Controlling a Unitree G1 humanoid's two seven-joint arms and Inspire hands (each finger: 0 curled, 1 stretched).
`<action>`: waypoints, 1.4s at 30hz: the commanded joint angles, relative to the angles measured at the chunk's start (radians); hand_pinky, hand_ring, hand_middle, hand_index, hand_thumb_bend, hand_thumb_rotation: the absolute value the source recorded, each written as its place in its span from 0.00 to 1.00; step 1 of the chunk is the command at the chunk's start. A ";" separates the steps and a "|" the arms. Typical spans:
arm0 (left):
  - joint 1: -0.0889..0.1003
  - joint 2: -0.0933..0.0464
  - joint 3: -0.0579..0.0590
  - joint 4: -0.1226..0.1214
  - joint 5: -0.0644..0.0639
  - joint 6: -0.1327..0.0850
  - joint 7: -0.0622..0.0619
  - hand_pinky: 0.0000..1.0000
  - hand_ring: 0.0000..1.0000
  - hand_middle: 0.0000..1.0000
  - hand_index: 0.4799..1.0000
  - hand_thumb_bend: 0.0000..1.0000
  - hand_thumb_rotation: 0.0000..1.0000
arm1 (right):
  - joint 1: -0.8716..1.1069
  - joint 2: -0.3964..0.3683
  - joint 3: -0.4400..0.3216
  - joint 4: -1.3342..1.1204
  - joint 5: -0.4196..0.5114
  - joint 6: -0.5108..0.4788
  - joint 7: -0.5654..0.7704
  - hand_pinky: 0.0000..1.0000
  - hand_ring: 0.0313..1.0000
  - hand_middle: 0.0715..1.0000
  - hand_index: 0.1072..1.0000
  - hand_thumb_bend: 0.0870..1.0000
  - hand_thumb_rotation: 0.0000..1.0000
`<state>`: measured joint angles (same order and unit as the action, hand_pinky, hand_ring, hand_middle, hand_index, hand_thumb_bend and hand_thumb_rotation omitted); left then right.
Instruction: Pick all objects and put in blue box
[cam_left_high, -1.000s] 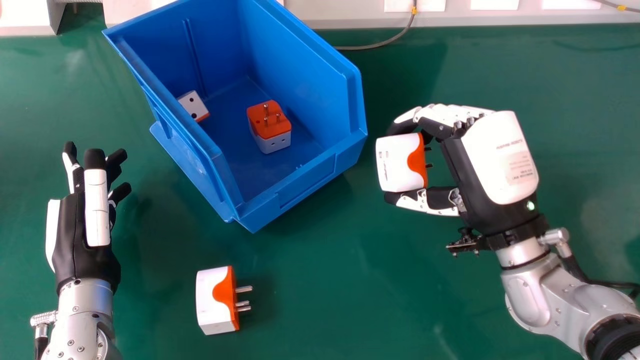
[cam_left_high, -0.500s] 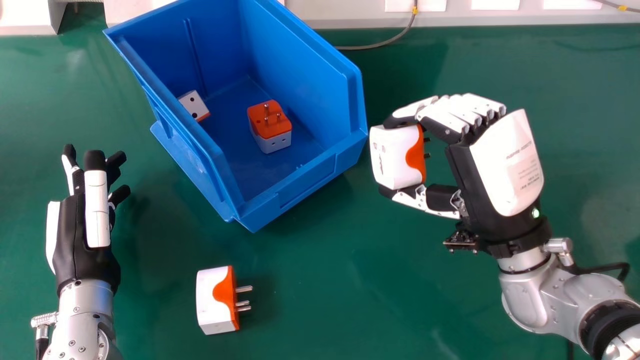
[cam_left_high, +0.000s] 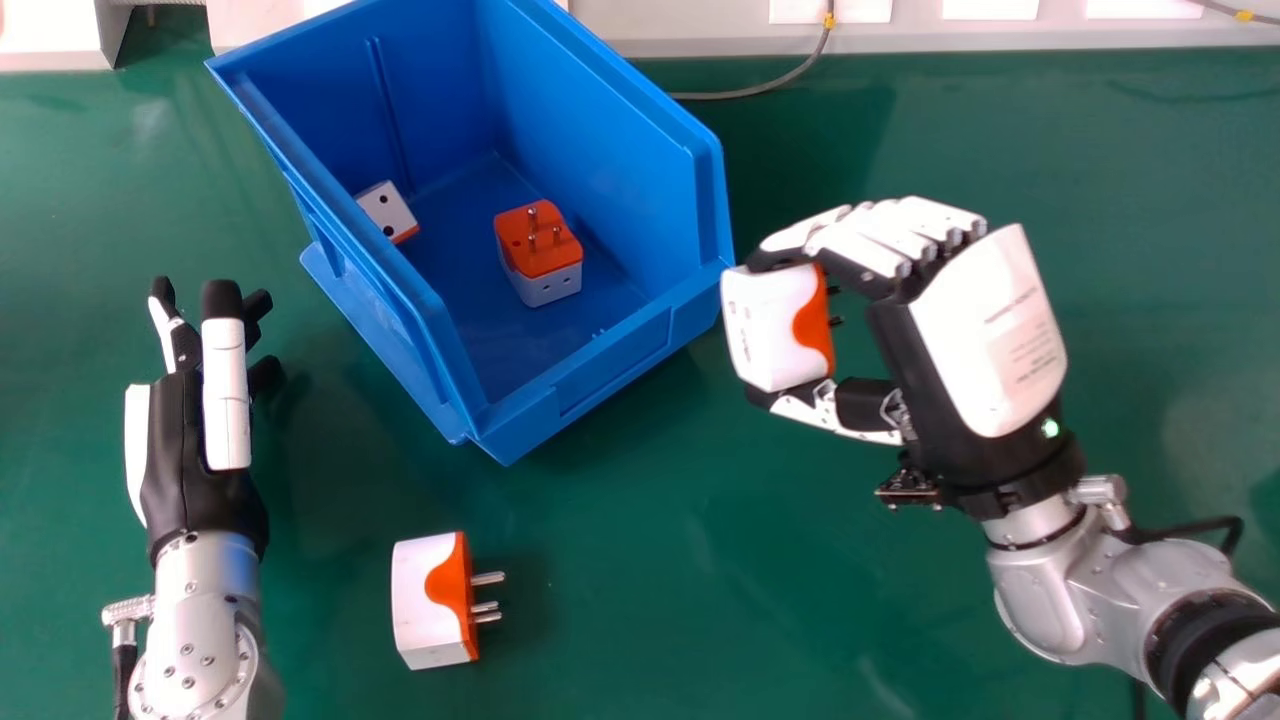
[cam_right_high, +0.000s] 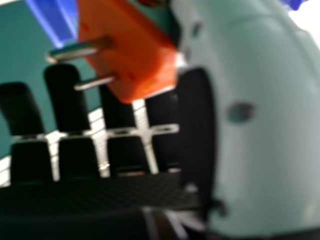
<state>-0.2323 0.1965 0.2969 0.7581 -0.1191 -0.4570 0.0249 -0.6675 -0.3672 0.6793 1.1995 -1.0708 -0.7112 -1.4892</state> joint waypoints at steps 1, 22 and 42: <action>-0.027 -0.005 -0.008 0.024 0.010 -0.026 0.007 0.87 0.92 0.87 0.91 0.95 0.99 | -0.059 0.004 0.005 -0.015 -0.002 0.022 -0.086 0.37 0.42 0.48 0.44 0.45 0.00; -0.098 -0.009 -0.011 0.149 0.001 -0.078 0.006 0.86 0.91 0.87 0.91 0.94 0.99 | -0.310 0.103 0.029 -0.081 -0.029 0.083 -0.047 0.36 0.43 0.48 0.44 0.45 0.00; -0.098 -0.008 -0.026 0.158 0.013 -0.089 0.019 0.86 0.91 0.87 0.90 0.95 0.99 | -0.567 0.141 0.058 0.028 0.035 0.047 0.607 0.35 0.44 0.47 0.45 0.45 0.00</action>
<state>-0.3232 0.1884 0.2811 0.9016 -0.1182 -0.5410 0.0490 -1.1676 -0.2335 0.7577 1.2295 -1.0673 -0.6868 -0.8978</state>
